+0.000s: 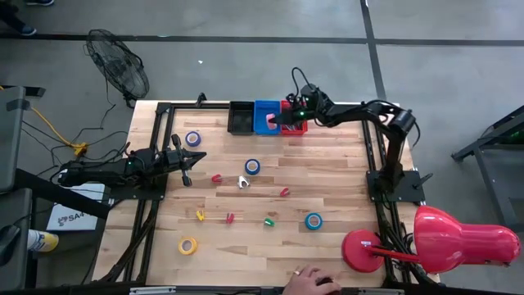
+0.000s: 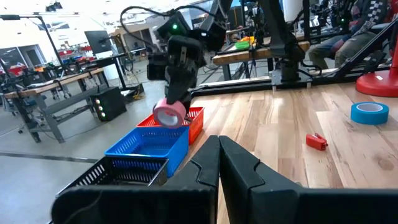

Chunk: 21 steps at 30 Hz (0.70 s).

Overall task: Pick and place Stapler, Stapler remover, tape
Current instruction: Put the pink tape into the blue bin

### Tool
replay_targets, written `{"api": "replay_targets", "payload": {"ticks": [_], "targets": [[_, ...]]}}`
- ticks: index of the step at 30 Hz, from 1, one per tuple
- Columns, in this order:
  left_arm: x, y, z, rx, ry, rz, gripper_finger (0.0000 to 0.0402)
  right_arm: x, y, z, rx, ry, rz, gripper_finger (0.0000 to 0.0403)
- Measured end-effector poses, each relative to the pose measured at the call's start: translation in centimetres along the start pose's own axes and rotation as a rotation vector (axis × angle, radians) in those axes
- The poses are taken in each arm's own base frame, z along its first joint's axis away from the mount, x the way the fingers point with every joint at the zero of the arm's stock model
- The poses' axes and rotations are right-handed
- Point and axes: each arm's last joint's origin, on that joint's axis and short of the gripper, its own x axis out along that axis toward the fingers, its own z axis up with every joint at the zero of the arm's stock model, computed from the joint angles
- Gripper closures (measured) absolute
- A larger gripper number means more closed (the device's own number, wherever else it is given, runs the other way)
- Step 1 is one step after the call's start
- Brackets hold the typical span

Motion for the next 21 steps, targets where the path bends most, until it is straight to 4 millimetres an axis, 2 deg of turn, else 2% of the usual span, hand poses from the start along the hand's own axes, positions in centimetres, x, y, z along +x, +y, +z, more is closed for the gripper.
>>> {"api": "replay_targets", "payload": {"ticks": [9, 15, 21], "targets": [[0.0, 0.0, 0.0, 0.0, 0.0, 0.0, 0.0399, 1.0, 0.4, 1.7, -0.05, -0.015, -0.023, 0.0363], [0.0, 0.0, 0.0, 0.0, 0.0, 0.0, 0.0399, 0.7, -0.6, 1.6, -0.04, 0.019, -0.128, 0.0363], [0.0, 0.0, 0.0, 0.0, 0.0, 0.0, 0.0399, 0.6, -0.8, 1.4, -0.037, 0.03, -0.149, 0.0362]]}}
